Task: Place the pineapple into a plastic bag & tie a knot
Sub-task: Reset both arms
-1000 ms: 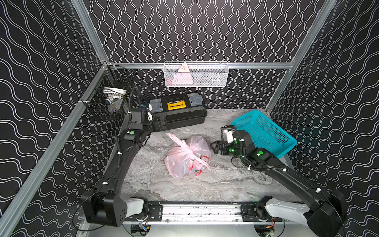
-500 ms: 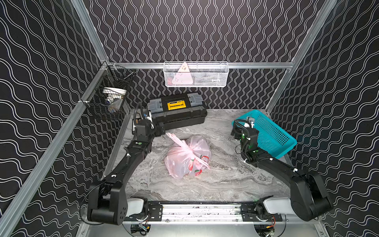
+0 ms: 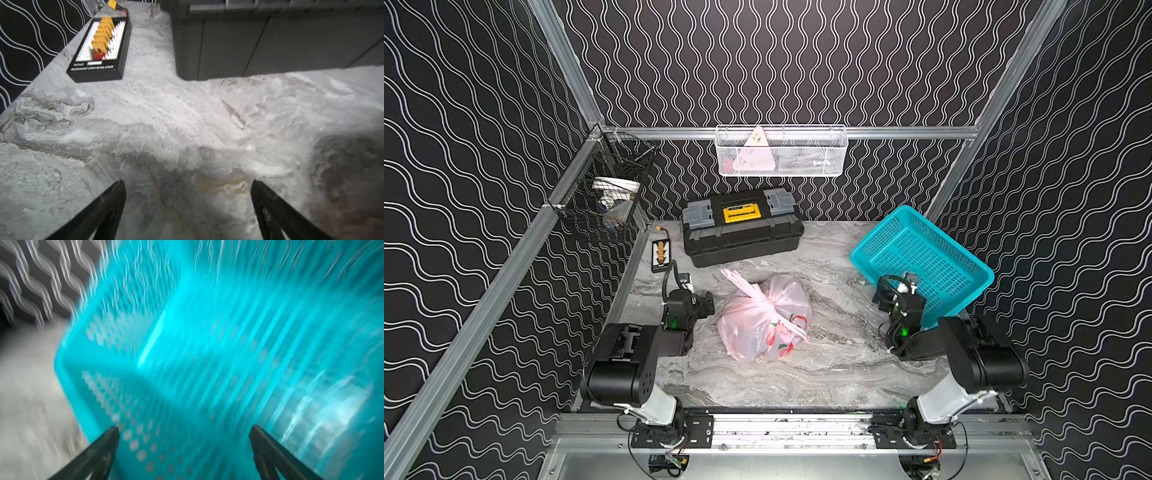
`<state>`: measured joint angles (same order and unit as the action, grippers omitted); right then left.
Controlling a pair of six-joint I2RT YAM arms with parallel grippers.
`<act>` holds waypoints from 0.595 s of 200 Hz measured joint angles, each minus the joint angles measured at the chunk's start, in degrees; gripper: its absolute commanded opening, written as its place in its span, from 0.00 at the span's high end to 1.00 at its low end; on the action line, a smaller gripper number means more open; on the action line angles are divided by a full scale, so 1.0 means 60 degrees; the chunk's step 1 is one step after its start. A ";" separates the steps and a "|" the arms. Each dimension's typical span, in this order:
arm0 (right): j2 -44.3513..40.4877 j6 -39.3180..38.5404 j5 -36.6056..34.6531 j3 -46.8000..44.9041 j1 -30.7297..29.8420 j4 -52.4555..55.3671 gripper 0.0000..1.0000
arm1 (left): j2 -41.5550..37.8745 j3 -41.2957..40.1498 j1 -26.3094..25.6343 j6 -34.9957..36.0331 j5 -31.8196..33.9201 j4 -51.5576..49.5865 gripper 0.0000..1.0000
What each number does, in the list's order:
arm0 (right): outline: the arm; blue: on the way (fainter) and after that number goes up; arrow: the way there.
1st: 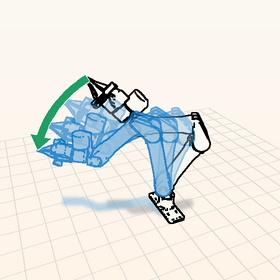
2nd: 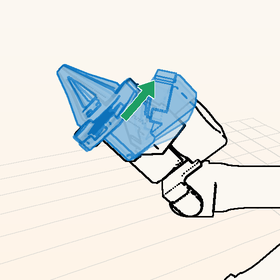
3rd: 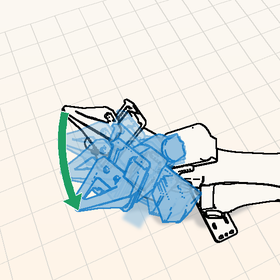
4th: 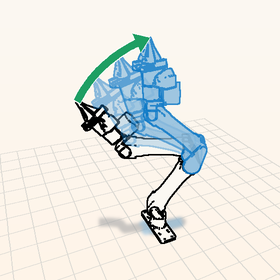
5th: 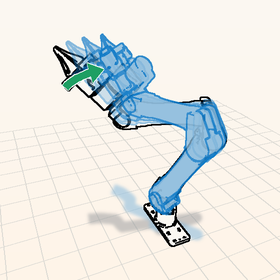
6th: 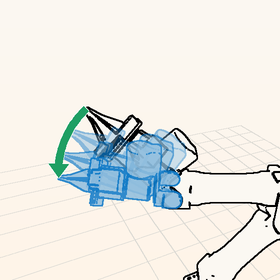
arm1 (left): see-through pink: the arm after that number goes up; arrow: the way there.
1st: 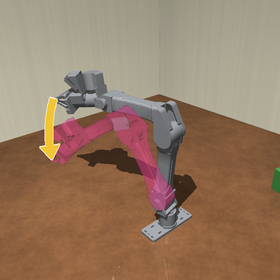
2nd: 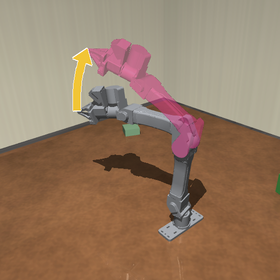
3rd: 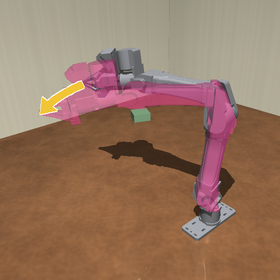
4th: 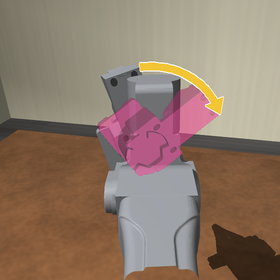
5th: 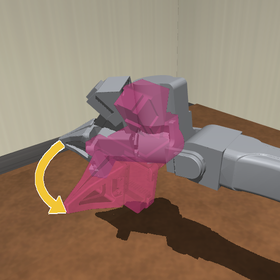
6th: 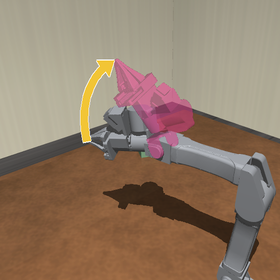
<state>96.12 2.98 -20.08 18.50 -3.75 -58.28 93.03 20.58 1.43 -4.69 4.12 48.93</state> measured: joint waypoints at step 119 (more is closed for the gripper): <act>-0.0124 0.0565 0.0678 0.0605 0.0565 0.0164 0.00 | 0.0266 0.0076 -0.0554 0.0550 0.0266 0.0994 0.01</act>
<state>95.37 6.37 -16.01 22.13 -0.36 -57.30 94.63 21.04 -1.89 -1.39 5.72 54.89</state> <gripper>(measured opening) 0.995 0.991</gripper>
